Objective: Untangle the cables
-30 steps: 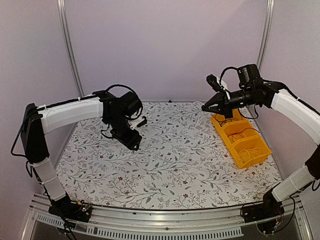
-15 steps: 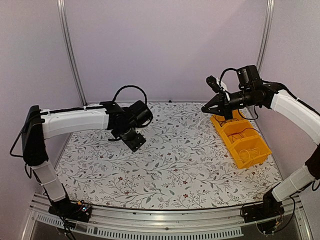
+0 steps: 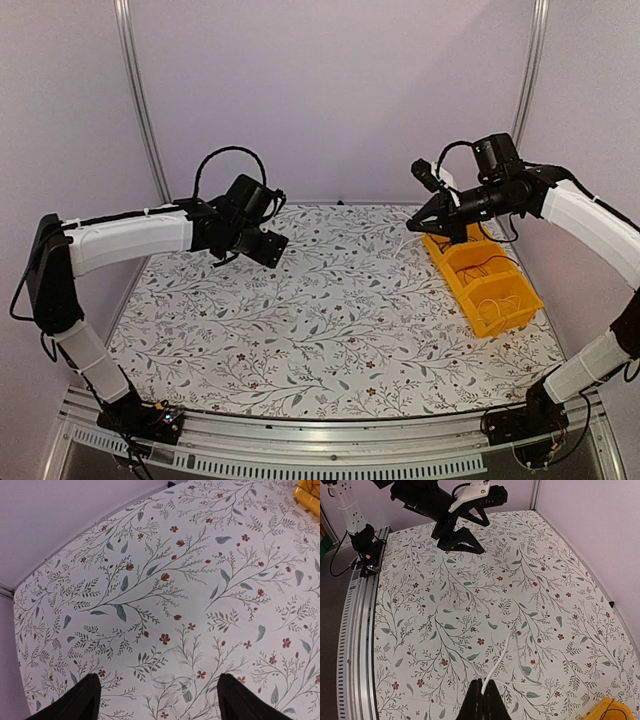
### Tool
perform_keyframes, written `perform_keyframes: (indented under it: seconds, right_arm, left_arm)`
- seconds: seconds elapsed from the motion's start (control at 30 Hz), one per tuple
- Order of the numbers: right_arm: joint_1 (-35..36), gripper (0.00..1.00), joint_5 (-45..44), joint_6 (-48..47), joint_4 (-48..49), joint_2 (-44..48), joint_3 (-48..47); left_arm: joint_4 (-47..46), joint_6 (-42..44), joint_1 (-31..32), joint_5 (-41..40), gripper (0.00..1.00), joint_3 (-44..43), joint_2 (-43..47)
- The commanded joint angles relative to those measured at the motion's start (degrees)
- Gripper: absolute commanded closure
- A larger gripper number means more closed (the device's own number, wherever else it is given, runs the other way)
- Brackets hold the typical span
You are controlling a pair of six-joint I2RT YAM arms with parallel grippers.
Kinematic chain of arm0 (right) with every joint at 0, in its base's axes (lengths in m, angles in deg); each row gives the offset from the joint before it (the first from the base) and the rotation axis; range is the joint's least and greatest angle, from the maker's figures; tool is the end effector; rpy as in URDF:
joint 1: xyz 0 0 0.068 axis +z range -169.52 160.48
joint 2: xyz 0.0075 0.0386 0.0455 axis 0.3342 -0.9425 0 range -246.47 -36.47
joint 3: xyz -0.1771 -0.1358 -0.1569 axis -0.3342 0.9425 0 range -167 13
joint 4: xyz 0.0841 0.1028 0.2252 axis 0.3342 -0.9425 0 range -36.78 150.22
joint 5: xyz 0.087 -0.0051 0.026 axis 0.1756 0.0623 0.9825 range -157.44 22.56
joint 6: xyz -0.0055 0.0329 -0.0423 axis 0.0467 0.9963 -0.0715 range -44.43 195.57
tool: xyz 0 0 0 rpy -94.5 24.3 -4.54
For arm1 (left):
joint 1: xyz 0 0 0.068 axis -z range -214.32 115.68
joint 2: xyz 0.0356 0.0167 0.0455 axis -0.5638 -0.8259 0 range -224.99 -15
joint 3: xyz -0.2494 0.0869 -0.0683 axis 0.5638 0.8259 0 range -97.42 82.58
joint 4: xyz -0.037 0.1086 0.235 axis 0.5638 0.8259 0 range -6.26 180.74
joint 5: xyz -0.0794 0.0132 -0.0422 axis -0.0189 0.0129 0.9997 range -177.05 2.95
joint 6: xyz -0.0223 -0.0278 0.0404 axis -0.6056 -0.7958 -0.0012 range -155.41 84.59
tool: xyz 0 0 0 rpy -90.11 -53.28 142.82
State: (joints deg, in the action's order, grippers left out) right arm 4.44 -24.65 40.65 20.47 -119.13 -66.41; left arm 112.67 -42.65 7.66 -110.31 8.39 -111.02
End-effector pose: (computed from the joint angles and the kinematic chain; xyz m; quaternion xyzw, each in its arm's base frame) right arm 0.2712 0.1470 0.3531 -0.5464 0.6721 0.2975 0.4016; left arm 0.2807 -0.2337 0.2580 0.2109 0.9008 0.0357 0.3780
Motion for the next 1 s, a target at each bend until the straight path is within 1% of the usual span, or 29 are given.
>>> perform_keyframes:
  seconds: [0.0, 0.1, 0.17, 0.33, 0.6, 0.8, 0.97]
  right_arm:
    - [-0.7, 1.0, -8.6, -3.8, -6.8, 2.4, -0.5]
    - [-2.0, 1.0, -12.2, -6.1, -10.5, 3.9, -1.5]
    - [-3.6, 1.0, -13.4, -7.2, -13.1, 4.8, -3.3]
    - [-7.9, 1.0, -15.9, -10.3, -18.4, 7.6, -7.3]
    - [-12.2, 1.0, -23.9, -15.4, -22.7, 13.1, -9.4]
    - [-13.4, 1.0, -31.0, -19.2, -24.4, 15.7, -9.3]
    - [-14.1, 1.0, -36.6, -20.9, -27.0, 15.4, -6.0]
  left_arm:
    - [-10.4, 2.0, 0.1, 6.1, 0.18, 1.1, 1.3]
    - [-14.6, 2.9, -0.6, 6.3, 0.18, 6.0, 2.9]
    - [-15.0, 2.9, -1.2, 6.4, 0.18, 7.5, 3.1]
    - [-13.4, 5.1, -1.3, 3.3, 0.18, 7.9, 2.9]
    - [-13.3, 5.9, -1.2, 2.5, 0.18, 8.0, 3.0]
    - [-13.0, 6.1, -1.3, 1.9, 0.18, 8.0, 3.3]
    - [-12.9, 6.3, -1.3, 1.9, 0.18, 8.1, 3.8]
